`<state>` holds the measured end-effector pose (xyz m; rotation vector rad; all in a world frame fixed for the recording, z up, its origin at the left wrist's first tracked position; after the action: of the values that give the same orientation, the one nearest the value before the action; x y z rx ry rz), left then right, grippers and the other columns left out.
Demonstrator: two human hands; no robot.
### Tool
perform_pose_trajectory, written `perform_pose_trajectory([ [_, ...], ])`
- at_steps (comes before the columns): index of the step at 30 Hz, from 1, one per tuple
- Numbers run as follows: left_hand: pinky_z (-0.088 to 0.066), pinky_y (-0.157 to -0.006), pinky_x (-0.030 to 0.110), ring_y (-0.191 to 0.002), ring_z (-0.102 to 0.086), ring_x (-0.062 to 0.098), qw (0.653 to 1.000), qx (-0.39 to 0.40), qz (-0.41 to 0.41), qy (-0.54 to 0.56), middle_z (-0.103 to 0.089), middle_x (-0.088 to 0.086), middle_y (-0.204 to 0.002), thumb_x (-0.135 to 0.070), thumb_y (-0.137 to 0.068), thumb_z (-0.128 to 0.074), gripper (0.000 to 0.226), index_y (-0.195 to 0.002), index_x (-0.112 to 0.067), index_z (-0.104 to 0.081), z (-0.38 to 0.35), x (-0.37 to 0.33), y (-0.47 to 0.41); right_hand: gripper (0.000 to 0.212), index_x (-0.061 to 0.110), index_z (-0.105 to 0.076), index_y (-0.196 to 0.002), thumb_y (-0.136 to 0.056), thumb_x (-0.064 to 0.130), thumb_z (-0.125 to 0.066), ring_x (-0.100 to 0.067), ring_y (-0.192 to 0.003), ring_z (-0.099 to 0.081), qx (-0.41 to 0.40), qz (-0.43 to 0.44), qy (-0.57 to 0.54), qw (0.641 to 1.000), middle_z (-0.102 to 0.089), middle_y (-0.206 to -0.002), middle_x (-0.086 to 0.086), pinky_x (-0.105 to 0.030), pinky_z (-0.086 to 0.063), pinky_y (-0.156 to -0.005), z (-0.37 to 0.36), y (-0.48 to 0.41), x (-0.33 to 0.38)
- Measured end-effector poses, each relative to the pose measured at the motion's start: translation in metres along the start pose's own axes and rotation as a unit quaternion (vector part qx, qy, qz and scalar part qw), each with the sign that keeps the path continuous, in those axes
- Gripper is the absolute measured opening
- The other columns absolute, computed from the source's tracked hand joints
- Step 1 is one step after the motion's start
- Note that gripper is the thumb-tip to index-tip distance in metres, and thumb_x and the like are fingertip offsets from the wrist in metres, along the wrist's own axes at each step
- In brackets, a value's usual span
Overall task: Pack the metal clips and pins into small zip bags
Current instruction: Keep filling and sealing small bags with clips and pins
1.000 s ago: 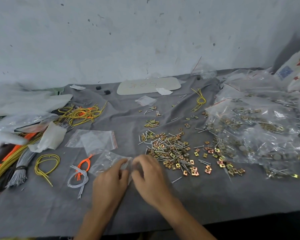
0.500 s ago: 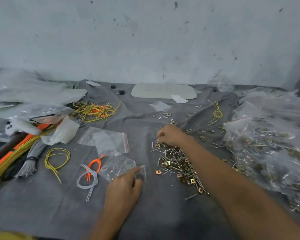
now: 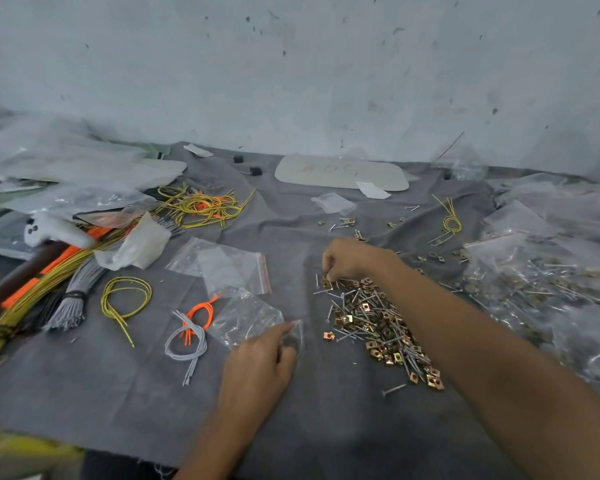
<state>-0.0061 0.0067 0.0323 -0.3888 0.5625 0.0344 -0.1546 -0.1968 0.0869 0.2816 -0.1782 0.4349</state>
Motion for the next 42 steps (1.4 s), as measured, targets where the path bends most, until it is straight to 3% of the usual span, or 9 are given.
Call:
perform_pose_trajectory([
  [3, -0.047, -0.067, 0.038, -0.088, -0.068, 0.029, 1.000, -0.008, 0.001, 0.004, -0.076, 0.006, -0.091, -0.023, -0.086, -0.065, 0.036, -0.121, -0.032, -0.070, 0.001, 0.000, 0.000, 0.008, 0.012, -0.076, -0.095, -0.088, 0.009, -0.073, -0.019, -0.083, -0.070, 0.027, -0.017, -0.026, 0.999, -0.075, -0.096, -0.008, -0.028, -0.057, -0.069, -0.001, -0.001, -0.002],
  [6, -0.047, -0.068, 0.037, -0.087, -0.069, 0.029, 1.000, -0.012, -0.001, 0.010, -0.076, 0.006, -0.090, -0.022, -0.086, -0.066, 0.036, -0.120, -0.032, -0.071, 0.001, 0.000, 0.001, 0.008, 0.007, -0.073, -0.096, -0.088, 0.006, -0.072, -0.018, -0.077, -0.068, 0.055, -0.030, -0.056, 0.996, -0.074, -0.099, -0.016, -0.028, -0.060, -0.071, -0.005, -0.002, -0.003],
  [10, -0.047, -0.071, 0.038, -0.090, -0.068, 0.028, 1.000, -0.012, 0.007, 0.009, -0.076, 0.005, -0.092, -0.025, -0.087, -0.063, 0.037, -0.123, -0.033, -0.069, -0.001, 0.002, 0.001, 0.014, 0.008, -0.070, -0.099, -0.088, 0.015, -0.075, -0.020, -0.081, -0.067, 0.077, -0.034, -0.067, 0.994, -0.072, -0.104, -0.017, -0.034, -0.061, -0.077, -0.007, -0.003, -0.001],
  [14, -0.046, -0.071, 0.037, -0.091, -0.068, 0.027, 1.000, -0.015, 0.010, 0.012, -0.076, 0.003, -0.093, -0.027, -0.088, -0.062, 0.036, -0.123, -0.034, -0.068, -0.001, 0.002, 0.001, 0.012, 0.011, -0.070, -0.093, -0.084, 0.014, -0.078, -0.025, -0.088, -0.072, 0.063, -0.033, -0.052, 0.996, -0.071, -0.095, -0.011, -0.028, -0.060, -0.064, -0.007, -0.002, 0.004],
  [19, -0.047, -0.072, 0.038, -0.092, -0.068, 0.028, 1.000, -0.014, 0.007, 0.013, -0.076, 0.004, -0.093, -0.026, -0.088, -0.062, 0.036, -0.123, -0.033, -0.068, 0.000, 0.002, 0.001, 0.018, 0.004, -0.072, -0.089, -0.077, 0.017, -0.074, -0.029, -0.080, -0.075, 0.039, -0.036, -0.025, 0.998, -0.074, -0.090, -0.015, -0.045, -0.064, -0.071, -0.002, 0.001, 0.000],
  [24, -0.047, -0.072, 0.037, -0.092, -0.067, 0.027, 1.000, -0.003, 0.013, 0.019, -0.076, 0.004, -0.092, -0.027, -0.089, -0.060, 0.038, -0.125, -0.034, -0.067, -0.002, 0.003, 0.000, 0.014, 0.013, -0.074, -0.096, -0.087, 0.007, -0.065, -0.019, -0.081, -0.071, 0.032, -0.029, -0.096, 0.994, -0.071, -0.100, -0.009, -0.029, -0.063, -0.068, -0.003, 0.002, -0.016],
  [27, -0.047, -0.072, 0.037, -0.092, -0.067, 0.028, 1.000, -0.005, 0.015, 0.020, -0.076, 0.004, -0.092, -0.027, -0.089, -0.060, 0.037, -0.125, -0.035, -0.067, -0.002, 0.003, 0.000, 0.014, 0.014, -0.075, -0.092, -0.089, 0.003, -0.067, -0.019, -0.072, -0.070, 0.035, -0.032, -0.162, 0.986, -0.073, -0.091, -0.017, -0.035, -0.063, -0.076, 0.003, 0.006, -0.025],
  [31, -0.048, -0.071, 0.038, -0.092, -0.068, 0.029, 1.000, -0.005, 0.016, 0.016, -0.076, 0.004, -0.092, -0.026, -0.088, -0.061, 0.036, -0.123, -0.033, -0.068, -0.002, 0.004, 0.000, 0.012, 0.007, -0.073, -0.101, -0.091, 0.002, -0.068, -0.016, -0.071, -0.072, 0.010, -0.037, -0.245, 0.969, -0.072, -0.089, -0.011, -0.027, -0.061, -0.067, 0.010, 0.014, -0.036],
  [42, -0.045, -0.072, 0.035, -0.094, -0.067, 0.026, 0.999, -0.009, 0.027, 0.029, -0.076, 0.003, -0.096, -0.025, -0.089, -0.060, 0.038, -0.125, -0.035, -0.068, -0.003, 0.006, 0.000, 0.017, 0.002, -0.075, -0.104, -0.089, 0.009, -0.074, -0.012, -0.068, -0.071, -0.075, -0.023, -0.290, 0.954, -0.075, -0.082, -0.011, -0.022, -0.060, -0.070, 0.020, 0.048, -0.030],
])
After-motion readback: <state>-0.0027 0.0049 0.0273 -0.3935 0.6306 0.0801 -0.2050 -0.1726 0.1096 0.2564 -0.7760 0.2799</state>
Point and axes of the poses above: each hand's wrist, its own y-axis away from the middle knuckle, its own z-axis out of the back of the hand, x = y × z, the point moved 5 cm from there along -y, towards the middle knuckle
